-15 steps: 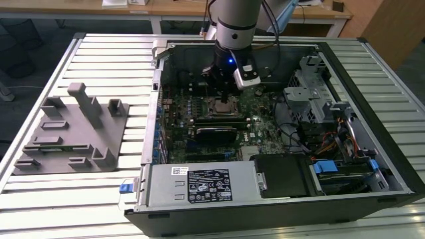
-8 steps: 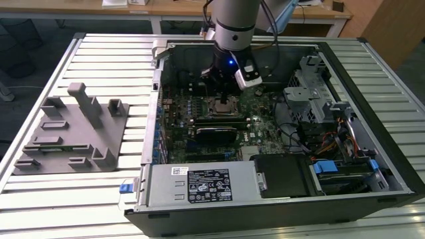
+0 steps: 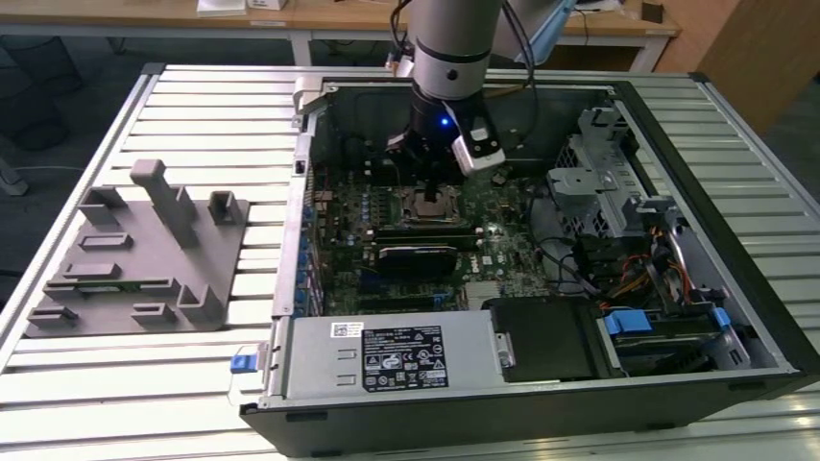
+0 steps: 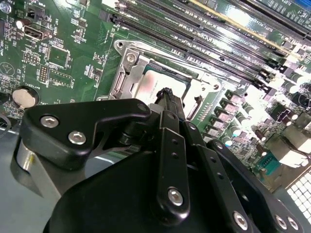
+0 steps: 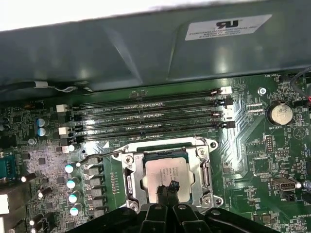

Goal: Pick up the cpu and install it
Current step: 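Close the cpu cover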

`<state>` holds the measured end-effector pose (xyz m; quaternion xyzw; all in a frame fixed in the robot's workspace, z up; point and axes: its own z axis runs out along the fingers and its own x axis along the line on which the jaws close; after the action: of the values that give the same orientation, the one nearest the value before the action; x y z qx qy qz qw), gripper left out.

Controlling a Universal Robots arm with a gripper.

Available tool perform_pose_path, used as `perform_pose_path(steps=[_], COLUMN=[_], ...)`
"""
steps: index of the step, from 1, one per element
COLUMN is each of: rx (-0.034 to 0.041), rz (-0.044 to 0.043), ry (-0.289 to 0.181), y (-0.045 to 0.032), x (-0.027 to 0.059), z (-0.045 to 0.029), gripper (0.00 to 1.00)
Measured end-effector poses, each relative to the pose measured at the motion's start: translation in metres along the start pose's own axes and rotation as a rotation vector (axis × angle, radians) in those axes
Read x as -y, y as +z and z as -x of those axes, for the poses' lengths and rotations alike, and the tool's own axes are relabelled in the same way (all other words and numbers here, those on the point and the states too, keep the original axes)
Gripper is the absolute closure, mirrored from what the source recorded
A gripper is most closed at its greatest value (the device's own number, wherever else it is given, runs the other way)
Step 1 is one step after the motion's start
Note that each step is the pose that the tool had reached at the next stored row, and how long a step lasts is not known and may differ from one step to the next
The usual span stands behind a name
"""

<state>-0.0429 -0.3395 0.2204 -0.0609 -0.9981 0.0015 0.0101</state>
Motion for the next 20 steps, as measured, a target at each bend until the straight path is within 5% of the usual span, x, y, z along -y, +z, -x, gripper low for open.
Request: perform_pose_path(steps=[20], rx=[0.0005], rz=[0.0017], ry=[0.000], y=[0.0166], x=[0.0028], z=[-0.0230], gripper=[0.89])
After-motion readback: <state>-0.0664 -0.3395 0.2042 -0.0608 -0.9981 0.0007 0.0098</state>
